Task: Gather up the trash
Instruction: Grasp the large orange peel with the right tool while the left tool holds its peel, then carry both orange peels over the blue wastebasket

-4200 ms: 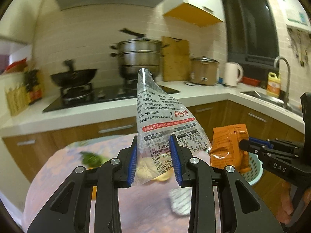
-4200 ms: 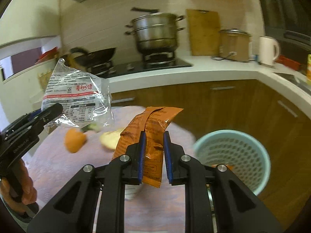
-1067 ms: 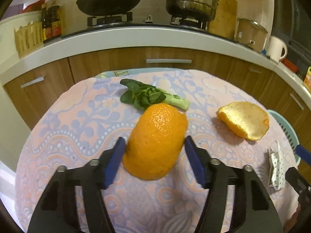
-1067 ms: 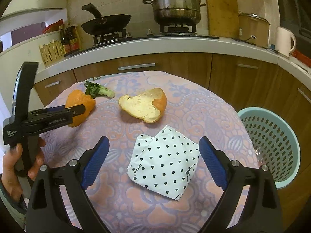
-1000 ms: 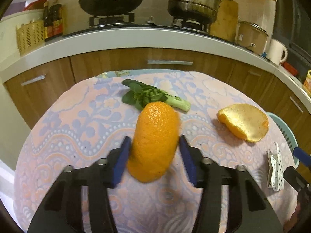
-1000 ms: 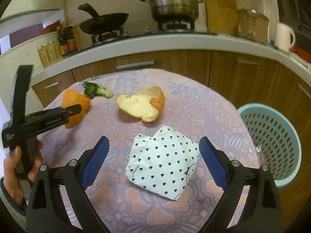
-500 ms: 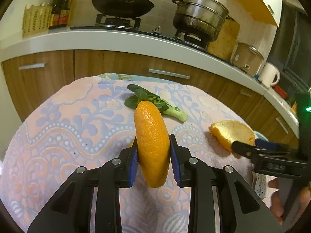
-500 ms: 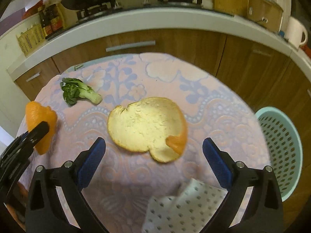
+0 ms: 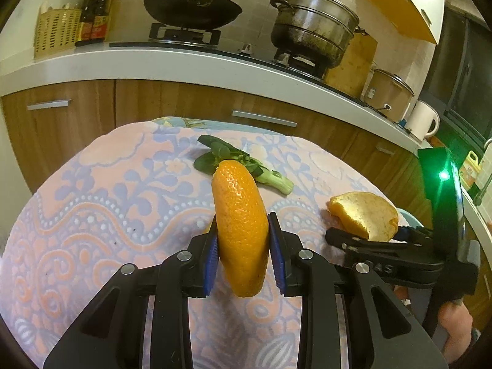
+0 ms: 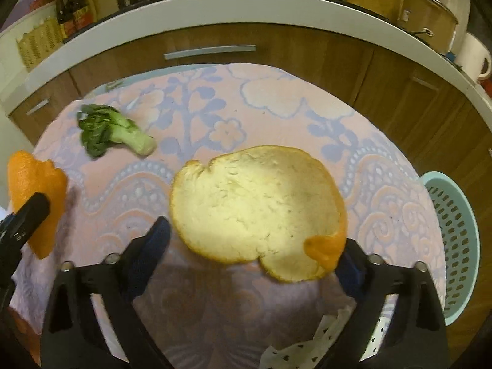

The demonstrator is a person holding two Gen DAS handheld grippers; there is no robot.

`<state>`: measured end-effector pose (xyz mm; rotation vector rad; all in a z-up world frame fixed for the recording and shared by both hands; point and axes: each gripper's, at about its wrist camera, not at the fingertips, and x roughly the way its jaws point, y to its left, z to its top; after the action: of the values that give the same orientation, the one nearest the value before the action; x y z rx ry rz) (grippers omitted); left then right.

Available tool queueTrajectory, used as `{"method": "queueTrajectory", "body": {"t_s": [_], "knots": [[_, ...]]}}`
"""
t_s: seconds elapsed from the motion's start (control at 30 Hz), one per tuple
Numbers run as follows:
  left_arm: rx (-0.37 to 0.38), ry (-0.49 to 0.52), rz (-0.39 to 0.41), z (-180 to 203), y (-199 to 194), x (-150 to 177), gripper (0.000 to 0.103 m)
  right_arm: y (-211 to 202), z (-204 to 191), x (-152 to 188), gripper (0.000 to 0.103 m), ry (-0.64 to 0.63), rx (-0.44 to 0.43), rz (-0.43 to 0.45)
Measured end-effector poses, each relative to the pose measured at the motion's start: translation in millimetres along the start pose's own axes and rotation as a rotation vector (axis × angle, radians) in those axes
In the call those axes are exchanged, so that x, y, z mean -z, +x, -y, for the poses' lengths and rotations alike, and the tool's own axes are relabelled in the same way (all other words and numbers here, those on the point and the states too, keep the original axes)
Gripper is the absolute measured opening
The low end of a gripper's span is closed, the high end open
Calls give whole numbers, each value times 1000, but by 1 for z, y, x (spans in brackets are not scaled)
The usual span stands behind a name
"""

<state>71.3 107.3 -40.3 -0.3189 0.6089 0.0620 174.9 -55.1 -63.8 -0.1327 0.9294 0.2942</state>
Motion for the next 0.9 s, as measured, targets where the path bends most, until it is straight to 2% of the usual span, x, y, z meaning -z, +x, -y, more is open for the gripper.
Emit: {"method": "queueTrajectory", "body": {"t_s": [0.03,0.1,0.13,0.17,0.2,0.63,0.8,0.9], "knots": [[1,-1,0,0,1,0,28,-1,0,0,80,8,7,15],[3,-4,0,0,1,0,28,-3,1,-1,60,11,20,34],[4,-3,0,0,1,0,28,-6,0,-1,54,0,29,48],[4,-2,0,0,1,0,28,-10,-1,-2,40,-14,40,66],[5,0,0,0,1,0,28,-15,-2,-2,35,-29,46,82],[-3,22,12,4,0,-1,28,-111,5,6,32,-35,-61,298],[-12,64,25,20,-8,1,28,-152,23,15,32,-11,-83,358],[24,95,41,40,-25,-3,28,-178,41,23,32,6,-77,404]]}}
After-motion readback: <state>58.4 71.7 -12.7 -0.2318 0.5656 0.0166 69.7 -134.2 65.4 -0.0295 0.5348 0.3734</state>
